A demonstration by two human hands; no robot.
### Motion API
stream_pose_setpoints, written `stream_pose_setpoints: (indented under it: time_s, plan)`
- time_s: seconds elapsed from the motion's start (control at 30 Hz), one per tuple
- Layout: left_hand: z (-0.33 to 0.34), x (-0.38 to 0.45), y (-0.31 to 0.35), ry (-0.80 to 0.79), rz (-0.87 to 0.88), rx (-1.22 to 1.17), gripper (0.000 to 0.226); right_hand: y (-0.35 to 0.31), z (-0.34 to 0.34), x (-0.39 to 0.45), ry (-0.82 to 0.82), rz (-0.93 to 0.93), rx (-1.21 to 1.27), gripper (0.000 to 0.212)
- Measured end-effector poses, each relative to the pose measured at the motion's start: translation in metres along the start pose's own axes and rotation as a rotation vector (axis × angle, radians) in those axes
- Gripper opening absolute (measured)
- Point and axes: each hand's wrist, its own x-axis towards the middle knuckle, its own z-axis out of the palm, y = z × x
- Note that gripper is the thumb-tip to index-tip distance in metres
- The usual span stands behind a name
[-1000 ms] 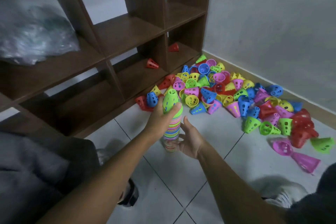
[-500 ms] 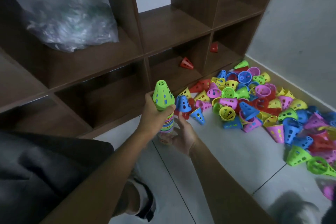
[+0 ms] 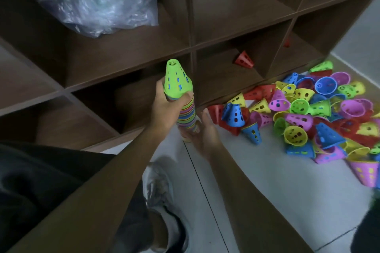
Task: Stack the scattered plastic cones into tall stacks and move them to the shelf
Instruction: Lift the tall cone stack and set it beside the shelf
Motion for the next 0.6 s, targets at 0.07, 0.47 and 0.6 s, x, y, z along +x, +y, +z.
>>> stream_pose_setpoints:
  time_s: [0.07, 0.47, 0.6]
  plan:
    - [-0.004, 0.009, -0.001, 0.019, 0.005, 0.008, 0.065, 0.002, 0.002, 0.01, -0.02, -0.004, -0.02, 0.051]
    - [-0.01, 0.038, 0.002, -0.061, -0.014, 0.064, 0.068, -0.011, 0.001, 0.021, -0.006, 0.016, -0.14, 0.046]
    - [-0.009, 0.045, 0.009, -0.186, -0.006, 0.138, 0.062, -0.012, -0.003, 0.008, -0.008, 0.036, -0.289, 0.032]
